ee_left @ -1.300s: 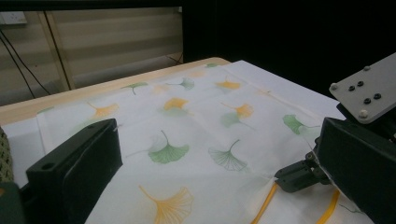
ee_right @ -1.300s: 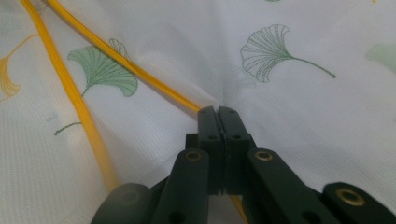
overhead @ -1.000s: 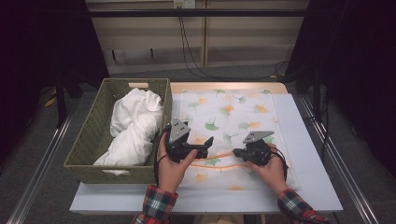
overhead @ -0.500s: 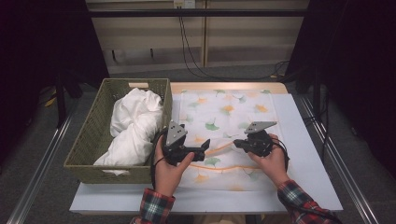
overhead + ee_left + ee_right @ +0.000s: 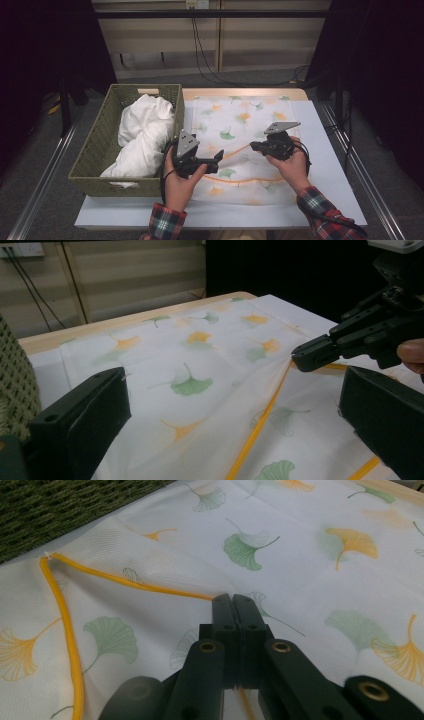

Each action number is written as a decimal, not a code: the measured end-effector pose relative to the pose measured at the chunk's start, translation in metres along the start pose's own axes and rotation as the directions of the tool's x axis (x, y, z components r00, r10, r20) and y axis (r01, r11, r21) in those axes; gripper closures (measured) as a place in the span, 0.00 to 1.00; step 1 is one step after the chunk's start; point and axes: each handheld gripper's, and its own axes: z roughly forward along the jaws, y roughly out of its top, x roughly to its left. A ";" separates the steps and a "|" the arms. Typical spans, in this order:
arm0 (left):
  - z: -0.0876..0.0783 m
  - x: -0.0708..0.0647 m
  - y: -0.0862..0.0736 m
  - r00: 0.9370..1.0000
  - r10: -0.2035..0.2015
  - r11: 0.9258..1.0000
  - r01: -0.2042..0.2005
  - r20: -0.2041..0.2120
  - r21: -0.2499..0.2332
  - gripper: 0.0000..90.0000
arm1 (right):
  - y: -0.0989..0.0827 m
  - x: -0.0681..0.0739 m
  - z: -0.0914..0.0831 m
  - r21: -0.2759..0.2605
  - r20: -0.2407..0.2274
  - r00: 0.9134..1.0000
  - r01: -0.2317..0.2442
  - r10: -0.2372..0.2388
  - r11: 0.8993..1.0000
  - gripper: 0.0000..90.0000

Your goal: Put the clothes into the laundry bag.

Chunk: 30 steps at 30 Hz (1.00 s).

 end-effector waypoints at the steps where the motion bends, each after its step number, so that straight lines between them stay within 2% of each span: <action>1: 0.001 -0.001 0.000 1.000 -0.003 1.000 0.003 0.002 0.002 0.00 | 0.000 -0.001 0.000 -0.003 -0.003 1.000 -0.001 0.001 1.000 0.99; 6: 0.006 -0.002 -0.001 1.000 -0.002 1.000 0.001 0.018 0.007 0.00 | 0.005 -0.004 -0.006 -0.019 -0.007 1.000 -0.014 0.014 1.000 0.99; 7: 0.006 -0.003 -0.001 1.000 0.006 1.000 -0.007 0.006 0.022 0.00 | 0.007 -0.004 -0.006 -0.020 -0.005 1.000 -0.012 0.012 1.000 0.99; 9: 0.007 -0.004 0.000 1.000 0.000 1.000 0.000 0.022 0.009 0.00 | 0.010 -0.006 -0.008 -0.026 -0.006 1.000 -0.015 0.015 1.000 0.99; 13: 0.007 -0.005 0.002 1.000 0.004 1.000 -0.004 0.004 0.012 0.00 | 0.017 -0.009 -0.011 -0.033 -0.010 1.000 -0.011 0.011 0.999 0.99; 17: 0.008 -0.002 0.001 1.000 0.009 1.000 -0.009 0.019 0.004 0.00 | 0.024 -0.012 -0.013 -0.044 -0.006 1.000 -0.004 0.004 0.999 0.99; 18: 0.007 -0.002 0.002 1.000 0.010 1.000 -0.010 0.004 0.015 0.00 | 0.025 -0.012 -0.013 -0.045 -0.007 1.000 -0.006 0.006 0.999 0.99; 19: 0.008 -0.003 0.001 1.000 -0.006 1.000 0.006 0.010 0.009 0.00 | 0.027 -0.012 -0.013 -0.048 -0.008 1.000 -0.002 0.001 0.999 0.99; 24: 0.009 -0.002 0.001 1.000 -0.008 1.000 0.008 0.013 0.010 0.00 | 0.033 -0.013 -0.014 -0.056 -0.014 1.000 -0.009 0.008 0.998 0.99; 30: 0.009 -0.001 0.000 1.000 -0.005 1.000 0.005 0.009 0.017 0.00 | 0.043 -0.015 -0.020 -0.057 -0.021 1.000 0.020 -0.021 0.998 0.99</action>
